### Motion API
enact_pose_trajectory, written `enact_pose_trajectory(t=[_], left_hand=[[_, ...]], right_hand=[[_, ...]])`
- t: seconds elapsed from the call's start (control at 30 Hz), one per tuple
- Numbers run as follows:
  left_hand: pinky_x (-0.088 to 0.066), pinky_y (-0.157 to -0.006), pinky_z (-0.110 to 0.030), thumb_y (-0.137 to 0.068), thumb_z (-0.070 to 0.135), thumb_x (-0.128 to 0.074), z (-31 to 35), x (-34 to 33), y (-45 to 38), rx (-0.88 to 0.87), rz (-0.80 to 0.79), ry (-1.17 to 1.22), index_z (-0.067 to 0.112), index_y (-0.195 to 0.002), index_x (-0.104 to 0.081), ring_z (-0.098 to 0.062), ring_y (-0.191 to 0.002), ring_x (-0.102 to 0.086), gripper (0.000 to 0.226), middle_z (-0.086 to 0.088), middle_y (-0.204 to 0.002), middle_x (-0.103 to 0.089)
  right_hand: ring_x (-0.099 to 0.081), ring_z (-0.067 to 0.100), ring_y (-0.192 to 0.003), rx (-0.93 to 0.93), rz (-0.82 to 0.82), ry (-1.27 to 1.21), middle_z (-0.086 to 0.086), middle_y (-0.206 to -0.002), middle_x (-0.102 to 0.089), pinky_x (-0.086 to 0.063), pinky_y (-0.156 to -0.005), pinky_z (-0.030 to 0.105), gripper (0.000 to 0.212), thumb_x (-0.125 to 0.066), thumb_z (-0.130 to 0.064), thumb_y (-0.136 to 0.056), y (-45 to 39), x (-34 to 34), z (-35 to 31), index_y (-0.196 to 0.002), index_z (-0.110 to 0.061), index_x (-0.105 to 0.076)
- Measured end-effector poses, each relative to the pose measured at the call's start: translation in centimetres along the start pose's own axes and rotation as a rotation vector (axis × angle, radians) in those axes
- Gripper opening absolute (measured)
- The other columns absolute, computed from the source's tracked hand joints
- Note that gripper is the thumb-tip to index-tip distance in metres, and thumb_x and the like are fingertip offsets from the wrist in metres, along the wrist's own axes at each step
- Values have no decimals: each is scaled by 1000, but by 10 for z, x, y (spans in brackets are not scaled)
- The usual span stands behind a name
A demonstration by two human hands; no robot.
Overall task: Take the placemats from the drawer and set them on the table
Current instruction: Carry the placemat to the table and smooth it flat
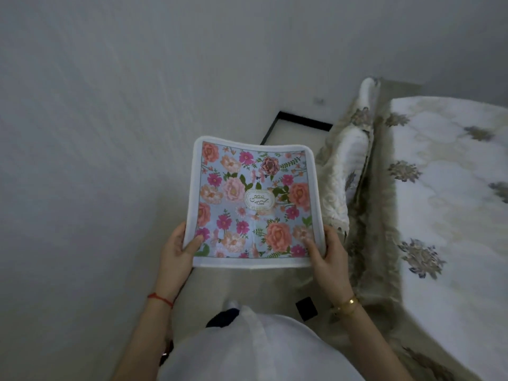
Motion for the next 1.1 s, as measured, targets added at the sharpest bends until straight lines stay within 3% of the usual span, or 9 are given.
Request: enact_pose_trajectory(t=[0.1, 0.27, 0.4, 0.53, 0.63, 0.73, 0.83, 0.93, 1.1], left_hand=[[-54, -70, -13, -90, -2, -57, 19, -12, -73, -35, -122, -21, 23, -119, -60, -2, -90, -69, 38, 10, -104, -70], [-56, -76, -19, -90, 1, -59, 38, -54, -167, -43, -329, -82, 18, -123, -58, -8, -94, -69, 37, 2, -110, -69], [-57, -84, -23, -91, -1, -58, 41, -108, -226, -41, -482, -100, 10, -128, -55, -16, -101, -66, 39, -5, -115, -67], [-55, -81, -17, -91, -1, -58, 40, -172, -273, -28, -644, -80, 13, -128, -55, -9, -99, -67, 40, -1, -115, -67], [-55, -73, -14, -90, 2, -59, 41, -226, -303, -29, -749, -84, 23, -122, -57, -3, -93, -69, 38, 5, -110, -68], [-55, -72, -16, -91, 5, -59, 45, -284, -326, -50, -839, -127, 18, -125, -56, -6, -94, -69, 37, 4, -110, -68], [-58, -75, -23, -91, 8, -60, 48, -345, -345, -52, -918, -169, 16, -125, -57, -17, -99, -68, 36, -1, -112, -68], [-58, -83, -29, -90, 6, -61, 53, -402, -354, -91, -1029, -205, 13, -130, -55, -15, -101, -67, 40, -3, -114, -67], [-53, -74, -12, -89, 2, -61, 58, -483, -355, -143, -1233, -202, 35, -117, -59, 1, -95, -67, 43, 14, -109, -67]], right_hand=[[-65, 4, -93, -48, 110, -9, -10, -103, -65, -58, -77, 31, 25, -63, -22, -91, -39, -13, -6, -114, -22, -55], [-66, 3, -90, -122, 296, 35, -15, -102, -66, -58, -72, 28, 25, -62, -27, -91, -77, -9, -9, -115, -27, -54], [-65, -4, -90, -157, 445, 20, -24, -100, -64, -54, -68, 12, 26, -62, -23, -91, -101, 2, 0, -115, -27, -53], [-65, -4, -90, -220, 576, 65, -16, -102, -64, -57, -69, 16, 26, -62, -22, -91, -125, 20, 21, -115, -23, -53], [-66, -1, -90, -253, 665, 81, -13, -104, -65, -59, -69, 22, 27, -61, -24, -91, -145, 39, 38, -117, -22, -53], [-67, 3, -91, -309, 744, 52, -11, -105, -65, -58, -71, 24, 26, -61, -23, -92, -164, 61, 51, -116, -26, -52], [-64, -5, -89, -337, 836, 88, -16, -102, -63, -56, -67, 15, 24, -60, -21, -93, -179, 86, 58, -114, -28, -50], [-63, -9, -85, -401, 939, 92, -15, -99, -63, -53, -63, 10, 21, -60, -19, -93, -186, 107, 70, -112, -22, -50], [-62, -7, -85, -502, 1119, 110, -14, -98, -62, -53, -63, 12, 22, -61, -22, -92, -183, 127, 93, -112, -21, -51]])
Point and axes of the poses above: each hand's wrist, its own y-axis away from the middle knuckle, its own x-axis out of the back of the hand, z = x × y, the point moved 5 cm from there along -y, towards the middle knuckle
